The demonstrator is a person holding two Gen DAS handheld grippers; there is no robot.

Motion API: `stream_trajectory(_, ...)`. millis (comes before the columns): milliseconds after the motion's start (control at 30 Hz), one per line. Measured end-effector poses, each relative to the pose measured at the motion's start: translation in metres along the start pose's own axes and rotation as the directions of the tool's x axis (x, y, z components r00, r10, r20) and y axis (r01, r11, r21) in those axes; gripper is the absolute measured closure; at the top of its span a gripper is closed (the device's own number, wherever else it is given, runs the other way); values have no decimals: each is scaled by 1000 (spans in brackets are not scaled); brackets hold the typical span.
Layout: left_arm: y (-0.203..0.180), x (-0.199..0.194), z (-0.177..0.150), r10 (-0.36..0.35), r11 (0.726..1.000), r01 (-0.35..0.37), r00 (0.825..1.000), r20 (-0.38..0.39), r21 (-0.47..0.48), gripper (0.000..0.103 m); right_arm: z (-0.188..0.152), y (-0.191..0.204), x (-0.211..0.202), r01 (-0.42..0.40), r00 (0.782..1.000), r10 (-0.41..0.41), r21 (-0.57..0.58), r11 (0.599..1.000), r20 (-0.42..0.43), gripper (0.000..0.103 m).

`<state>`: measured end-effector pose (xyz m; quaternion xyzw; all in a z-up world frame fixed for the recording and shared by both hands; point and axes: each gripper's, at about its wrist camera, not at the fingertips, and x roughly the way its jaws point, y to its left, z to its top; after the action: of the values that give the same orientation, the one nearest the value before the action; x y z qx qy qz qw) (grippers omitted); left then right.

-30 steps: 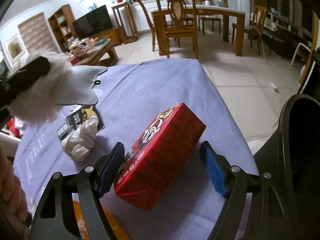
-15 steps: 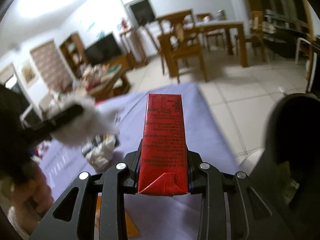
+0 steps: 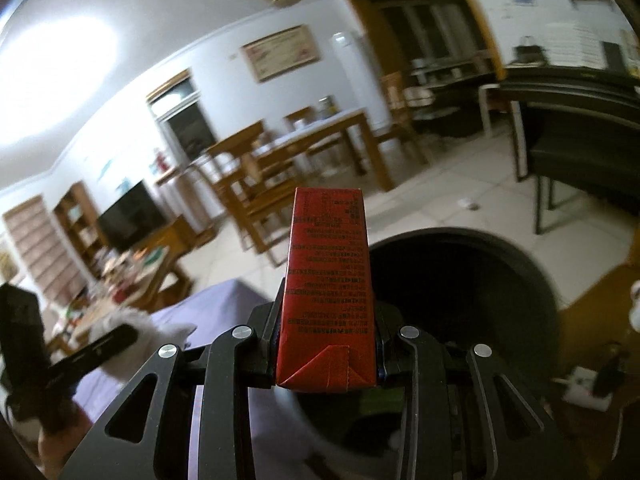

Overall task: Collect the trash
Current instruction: 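Carry the fluffy ball and red carton over the black bin and open both tools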

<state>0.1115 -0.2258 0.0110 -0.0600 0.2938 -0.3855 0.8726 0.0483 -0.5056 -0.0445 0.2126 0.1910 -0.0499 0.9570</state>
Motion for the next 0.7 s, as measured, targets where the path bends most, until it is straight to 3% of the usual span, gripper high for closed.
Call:
stream_trajectory(267,-53,60,-6,-88,996,89,994,-59,21,64,13,-73,-10,73,997,-76,76,994,28,70)
stream_trajectory(433,-69,87,-6,-94,994,99,991,-97,46,64,14,-95,-4,80,996,-82,100,992,21,70)
stream_trajectory(700,-79,109,-12,-94,993,103,985,-144,60,64,8,-96,9,85,996,-86,134,987,6,70)
